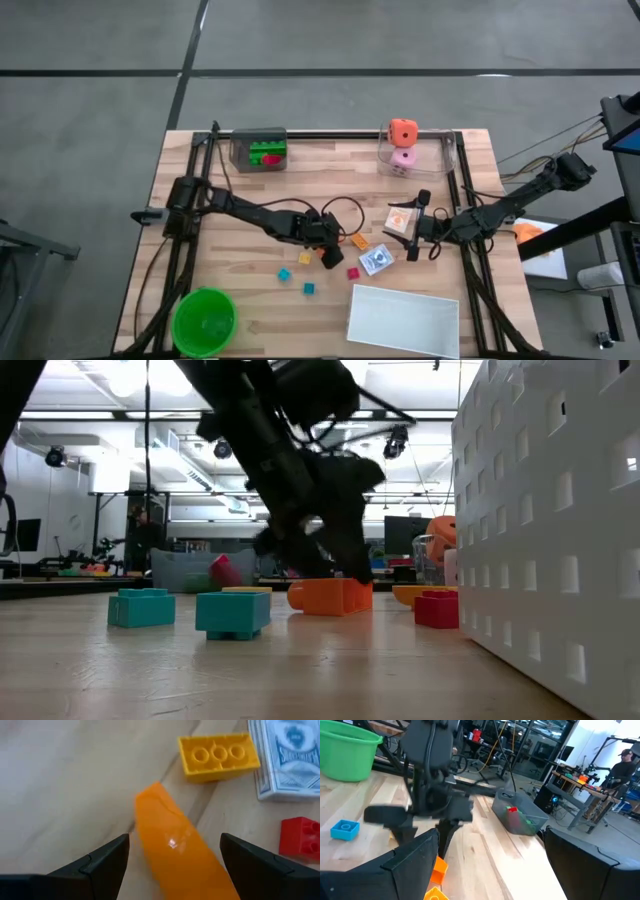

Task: Pick & Place Toys
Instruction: Put the orange game piece into the black bin

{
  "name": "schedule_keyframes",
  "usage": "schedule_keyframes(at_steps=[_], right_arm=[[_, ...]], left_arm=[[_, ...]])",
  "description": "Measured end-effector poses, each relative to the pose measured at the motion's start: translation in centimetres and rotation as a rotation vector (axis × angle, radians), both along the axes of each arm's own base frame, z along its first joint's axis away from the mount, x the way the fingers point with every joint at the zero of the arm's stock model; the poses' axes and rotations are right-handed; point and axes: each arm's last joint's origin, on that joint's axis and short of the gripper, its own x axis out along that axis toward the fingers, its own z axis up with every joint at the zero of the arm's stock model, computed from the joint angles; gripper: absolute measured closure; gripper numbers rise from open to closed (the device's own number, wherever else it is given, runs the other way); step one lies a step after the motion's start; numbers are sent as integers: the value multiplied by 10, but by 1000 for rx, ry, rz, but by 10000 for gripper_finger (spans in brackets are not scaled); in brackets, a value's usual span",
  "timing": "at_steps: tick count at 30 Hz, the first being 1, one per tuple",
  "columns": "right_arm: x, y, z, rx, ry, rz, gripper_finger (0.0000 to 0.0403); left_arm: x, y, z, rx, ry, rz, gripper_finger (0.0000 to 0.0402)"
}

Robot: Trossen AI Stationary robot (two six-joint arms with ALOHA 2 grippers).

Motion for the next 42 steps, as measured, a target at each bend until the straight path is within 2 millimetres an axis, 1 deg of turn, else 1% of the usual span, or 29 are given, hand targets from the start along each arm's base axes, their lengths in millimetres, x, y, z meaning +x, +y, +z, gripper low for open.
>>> schedule_keyframes(at_steps=[2,4,8,11,13,15,19,20,26,31,34,38,40,42], right_arm=[[0,0,0,-1,1,-2,52],[0,0,0,-1,1,-3,52],[0,0,0,0,0,-4,52],[0,0,0,-2,2,-4,52],[0,0,0,-2,3,-4,52],[0,0,-1,-3,6,-4,52],[0,0,-1,-3,10,-4,52],[0,0,-1,-4,12,-4,52],[0,0,-1,-1,12,-5,52],[0,0,-1,-1,12,-5,52],[0,0,-2,-1,16,-5,52],[0,0,-2,3,18,-5,52],[0,0,-2,3,19,-5,52],[0,0,-2,3,19,-5,52]], left_arm=[[2,0,-10,-17,12,-12,87],[3,3,-14,-17,21,-4,87],[3,7,-15,-22,41,4,87],[0,8,-12,-6,57,-17,92],[-2,9,-10,4,68,-28,110],[-5,10,-9,14,97,-26,142],[-12,11,-6,24,157,-28,237],[-14,11,-6,30,174,-34,246],[-19,12,1,110,205,-120,246],[-22,10,22,217,116,-164,246],[-30,11,28,248,-22,-186,246],[-50,13,32,252,-254,-227,246],[-65,18,30,252,-317,-219,246],[-81,27,34,246,-365,-187,246]])
